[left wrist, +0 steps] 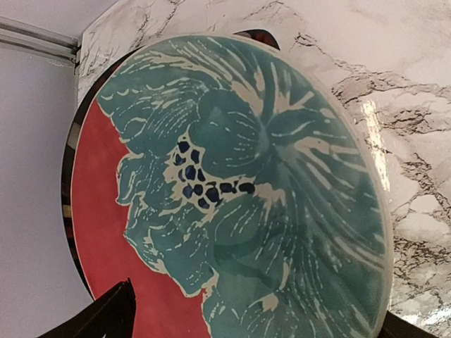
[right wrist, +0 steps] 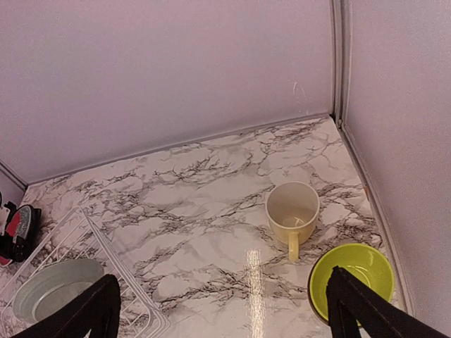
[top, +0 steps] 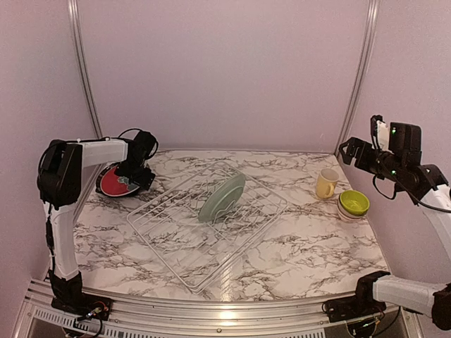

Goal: Unload the mixed dishes from the dish rack
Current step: Place the plate on the plate, then grab the plate from the dish rack.

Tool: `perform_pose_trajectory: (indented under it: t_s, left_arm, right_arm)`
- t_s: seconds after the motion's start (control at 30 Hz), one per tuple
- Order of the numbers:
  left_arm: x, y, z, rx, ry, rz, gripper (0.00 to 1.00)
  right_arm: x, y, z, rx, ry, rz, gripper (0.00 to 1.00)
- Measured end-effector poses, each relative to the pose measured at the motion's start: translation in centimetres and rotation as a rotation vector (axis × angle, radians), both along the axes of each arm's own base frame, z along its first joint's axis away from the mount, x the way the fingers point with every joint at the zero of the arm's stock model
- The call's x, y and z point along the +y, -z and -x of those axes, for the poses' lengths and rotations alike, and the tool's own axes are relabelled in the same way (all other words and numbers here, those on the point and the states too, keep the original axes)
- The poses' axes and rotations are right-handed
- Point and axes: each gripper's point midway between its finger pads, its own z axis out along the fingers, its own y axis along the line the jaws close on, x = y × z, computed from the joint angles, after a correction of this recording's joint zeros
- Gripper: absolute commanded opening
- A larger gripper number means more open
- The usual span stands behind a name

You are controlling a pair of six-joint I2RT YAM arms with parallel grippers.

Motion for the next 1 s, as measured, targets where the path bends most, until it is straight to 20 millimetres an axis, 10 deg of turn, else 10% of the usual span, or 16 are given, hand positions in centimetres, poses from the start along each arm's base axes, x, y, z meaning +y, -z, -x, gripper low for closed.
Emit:
perform_pose_trajectory:
  t_s: [0.57, 1.0]
  left_arm:
    - [0.6, -2.6, 0.5, -0.004, -0.07, 0.432, 0.99]
    - [-5.7, -12.9, 4.8, -0.176, 0.132, 0.935, 0.97]
  right_arm:
    - [-0.2, 0.0, 0.4, 0.007, 0.007, 0.004, 0.99]
    - [-0.4, -0.3, 0.6, 0.006, 0.015, 0.008, 0.99]
